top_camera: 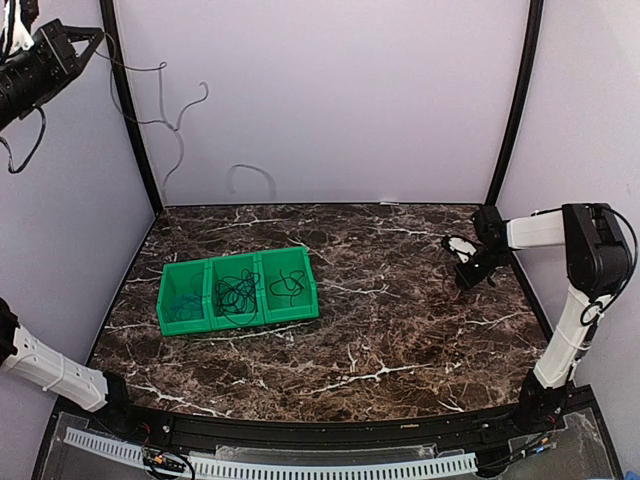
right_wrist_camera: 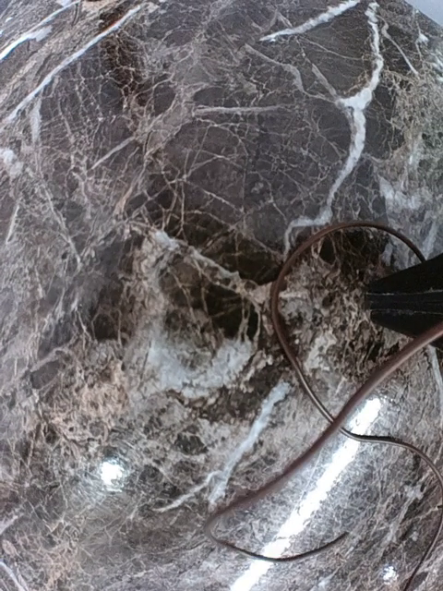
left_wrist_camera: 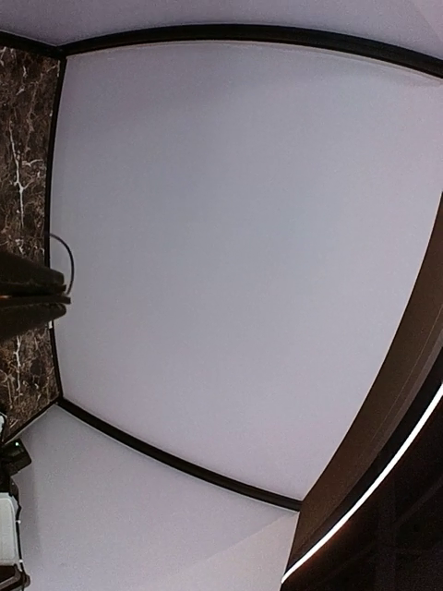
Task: Untangle the cables
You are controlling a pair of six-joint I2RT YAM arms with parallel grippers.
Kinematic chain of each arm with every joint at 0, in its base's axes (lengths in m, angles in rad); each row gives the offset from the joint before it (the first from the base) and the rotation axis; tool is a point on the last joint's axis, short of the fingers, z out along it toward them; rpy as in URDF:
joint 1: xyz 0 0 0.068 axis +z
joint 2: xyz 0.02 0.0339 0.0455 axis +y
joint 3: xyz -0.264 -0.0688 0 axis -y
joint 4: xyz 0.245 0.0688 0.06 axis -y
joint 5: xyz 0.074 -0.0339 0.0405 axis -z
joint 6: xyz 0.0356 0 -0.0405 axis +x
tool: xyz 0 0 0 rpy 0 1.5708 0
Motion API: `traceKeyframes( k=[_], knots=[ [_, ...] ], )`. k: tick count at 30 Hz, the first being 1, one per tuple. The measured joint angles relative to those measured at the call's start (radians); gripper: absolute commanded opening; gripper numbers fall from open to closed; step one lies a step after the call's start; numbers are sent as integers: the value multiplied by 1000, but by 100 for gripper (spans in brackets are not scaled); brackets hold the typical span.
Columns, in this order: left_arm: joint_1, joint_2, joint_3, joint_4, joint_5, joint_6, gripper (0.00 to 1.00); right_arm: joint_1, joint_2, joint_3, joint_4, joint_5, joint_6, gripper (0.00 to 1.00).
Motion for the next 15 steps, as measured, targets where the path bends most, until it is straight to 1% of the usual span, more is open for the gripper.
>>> traceKeyframes(
  k=[1, 2, 5, 6, 7, 8, 10, 13, 14, 15],
  knots=[
    [0, -4, 0, -2, -15, 5, 0, 0, 0, 1, -2, 3, 1, 0],
    [1, -5, 0, -3, -25, 7, 0, 0, 0, 2, -2, 6, 1, 5],
    [1, 0, -18, -13, -40, 9, 0, 0, 1, 6, -10, 6, 2, 31],
    [1, 3, -29, -16, -40, 9, 0, 0, 0, 8, -17, 1, 2, 44],
    [1, 10, -39, -23, -40, 9, 0, 0, 0, 10, -27, -11, 0, 60],
    [1, 17, -44, -30, -40, 9, 0, 0, -2, 11, -38, -24, 0, 66],
    [1, 36, -50, -48, -41, 8, 0, -1, -13, 11, -76, -48, -3, 77],
    [1, 68, -61, -85, -49, -4, 0, -1, -52, 11, -137, -82, -8, 87],
    [1, 76, -62, -102, -51, -14, 0, 1, -78, 12, -161, -95, -16, 97],
    [1, 81, -63, -117, -53, -22, 0, 1, -103, 16, -185, -107, -20, 98]
  ],
)
